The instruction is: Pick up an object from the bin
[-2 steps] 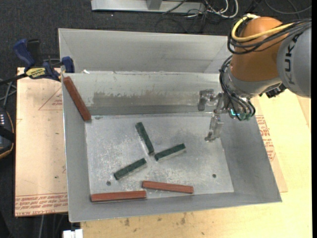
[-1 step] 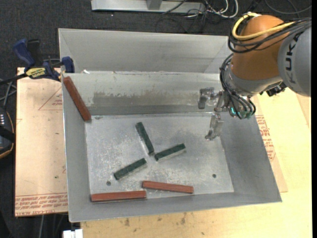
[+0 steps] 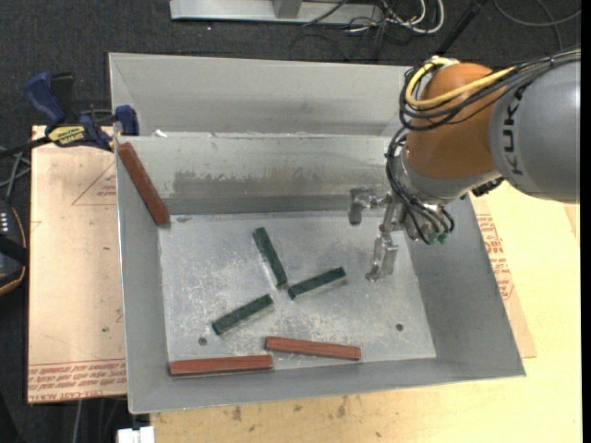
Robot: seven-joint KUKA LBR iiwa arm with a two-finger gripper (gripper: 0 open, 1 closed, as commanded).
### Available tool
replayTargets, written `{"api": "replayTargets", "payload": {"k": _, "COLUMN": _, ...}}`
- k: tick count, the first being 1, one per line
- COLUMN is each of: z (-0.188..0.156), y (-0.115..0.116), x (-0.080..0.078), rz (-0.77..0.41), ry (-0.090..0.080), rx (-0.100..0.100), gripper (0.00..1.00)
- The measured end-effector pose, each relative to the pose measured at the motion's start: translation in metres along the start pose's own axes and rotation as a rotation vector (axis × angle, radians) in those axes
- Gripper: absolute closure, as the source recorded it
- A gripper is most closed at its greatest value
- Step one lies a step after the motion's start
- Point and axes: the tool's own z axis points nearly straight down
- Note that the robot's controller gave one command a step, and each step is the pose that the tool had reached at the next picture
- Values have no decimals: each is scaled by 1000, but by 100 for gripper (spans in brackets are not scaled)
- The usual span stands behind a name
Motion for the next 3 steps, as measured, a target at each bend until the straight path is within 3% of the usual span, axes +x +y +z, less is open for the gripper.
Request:
{"api": "replayTargets", "payload": {"k": 1, "z": 44, "y": 61, "x": 8, "rz": 21, "ry": 3, "rx": -1, "gripper": 0}}
{"api": "replayTargets", "payload": {"k": 2, "z": 82, "y": 16, "x": 5, "rz": -140, "ry": 3, "rx": -1, "gripper": 100}}
{"api": "replayTargets", "payload": {"k": 3, "z": 82, "y": 16, "x": 5, "rz": -141, "ry": 3, "rx": -1, "gripper": 100}}
